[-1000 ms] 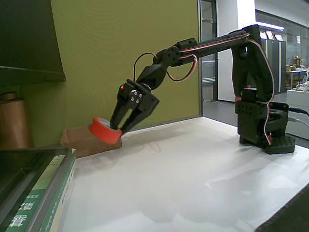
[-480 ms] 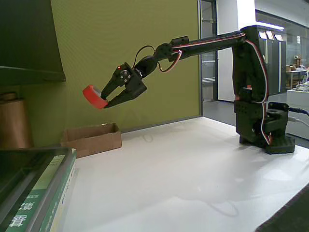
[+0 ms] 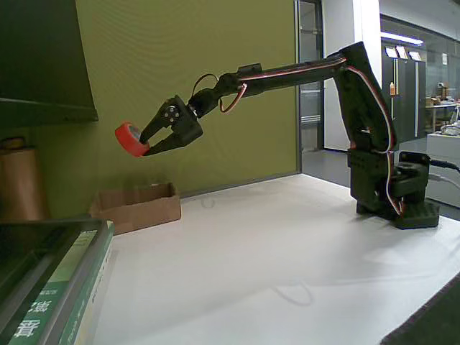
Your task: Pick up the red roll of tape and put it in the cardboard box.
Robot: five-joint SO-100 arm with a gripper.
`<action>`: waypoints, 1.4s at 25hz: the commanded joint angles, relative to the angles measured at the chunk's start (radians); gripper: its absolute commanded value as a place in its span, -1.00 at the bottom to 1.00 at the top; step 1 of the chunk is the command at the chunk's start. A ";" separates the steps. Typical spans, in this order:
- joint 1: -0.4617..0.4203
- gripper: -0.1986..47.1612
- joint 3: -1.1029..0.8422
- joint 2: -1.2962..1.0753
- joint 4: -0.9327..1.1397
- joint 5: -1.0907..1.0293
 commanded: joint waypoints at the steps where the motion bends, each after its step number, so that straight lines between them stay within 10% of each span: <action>1: 0.034 -0.99 -0.080 -0.028 -0.003 -0.015; 35: 0.083 -0.99 -0.192 -0.301 0.000 -0.121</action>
